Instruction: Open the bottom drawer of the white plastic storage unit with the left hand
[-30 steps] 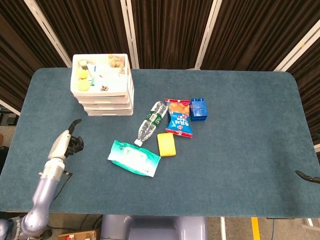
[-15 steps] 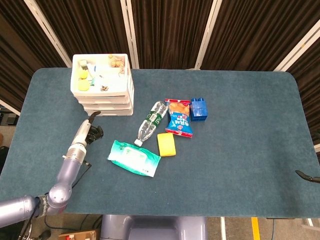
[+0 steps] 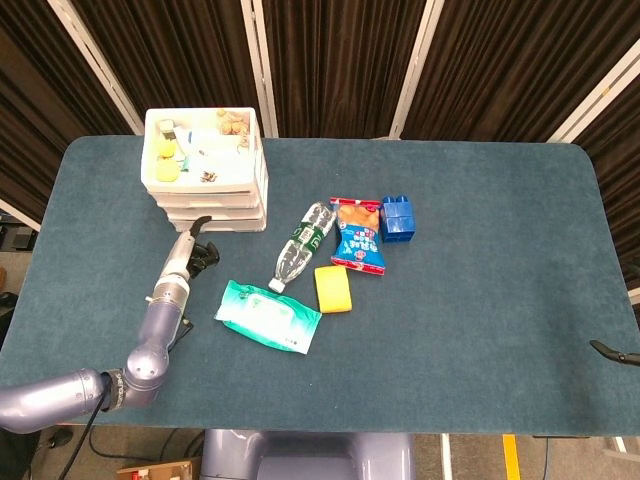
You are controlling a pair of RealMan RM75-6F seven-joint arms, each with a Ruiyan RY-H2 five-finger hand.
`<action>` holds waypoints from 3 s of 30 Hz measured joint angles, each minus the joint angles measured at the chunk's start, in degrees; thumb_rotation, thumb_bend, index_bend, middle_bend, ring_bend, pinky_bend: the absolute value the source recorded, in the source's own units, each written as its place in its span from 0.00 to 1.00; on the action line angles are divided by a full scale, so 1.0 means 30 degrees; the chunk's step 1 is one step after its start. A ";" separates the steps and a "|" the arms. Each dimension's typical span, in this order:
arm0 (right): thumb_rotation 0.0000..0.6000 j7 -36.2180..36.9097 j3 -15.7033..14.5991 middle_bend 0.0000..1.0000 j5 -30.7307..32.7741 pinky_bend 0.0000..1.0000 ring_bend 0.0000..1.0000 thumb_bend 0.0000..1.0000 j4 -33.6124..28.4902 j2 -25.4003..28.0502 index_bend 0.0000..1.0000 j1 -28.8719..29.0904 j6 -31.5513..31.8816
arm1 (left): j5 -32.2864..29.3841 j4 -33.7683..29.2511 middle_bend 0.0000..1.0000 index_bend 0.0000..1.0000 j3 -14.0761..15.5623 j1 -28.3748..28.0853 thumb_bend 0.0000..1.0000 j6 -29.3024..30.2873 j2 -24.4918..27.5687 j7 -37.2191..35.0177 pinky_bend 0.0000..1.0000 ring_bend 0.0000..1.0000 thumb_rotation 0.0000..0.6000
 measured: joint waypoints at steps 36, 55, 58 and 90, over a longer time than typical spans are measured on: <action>1.00 0.0395 -0.0117 0.00 0.0009 0.00 0.00 0.12 -0.0054 0.0091 0.00 0.0075 -0.0159 | -0.0490 0.4368 0.94 0.23 -0.1010 -0.1498 0.78 -0.1993 -0.2679 -0.0674 0.89 0.87 1.00; 1.00 0.0221 -0.0118 0.00 0.0031 0.00 0.00 0.12 -0.0120 0.0078 0.00 0.0020 -0.0017 | 0.0379 0.2046 0.94 0.25 -0.0186 -0.0622 0.78 -0.2069 -0.1850 -0.0942 0.89 0.87 1.00; 1.00 0.0239 -0.0128 0.00 0.0030 0.00 0.00 0.12 -0.0106 0.0080 0.00 0.0031 -0.0052 | 0.0644 0.1518 0.94 0.25 -0.0049 -0.0365 0.78 -0.2016 -0.1646 -0.1119 0.89 0.87 1.00; 1.00 0.0029 -0.0194 0.00 0.0023 0.00 0.00 0.12 -0.0468 0.0148 0.00 -0.0008 -0.0066 | 1.0180 -0.4868 0.96 0.19 0.4828 0.1460 0.75 0.4938 0.2604 0.7382 0.91 0.89 1.00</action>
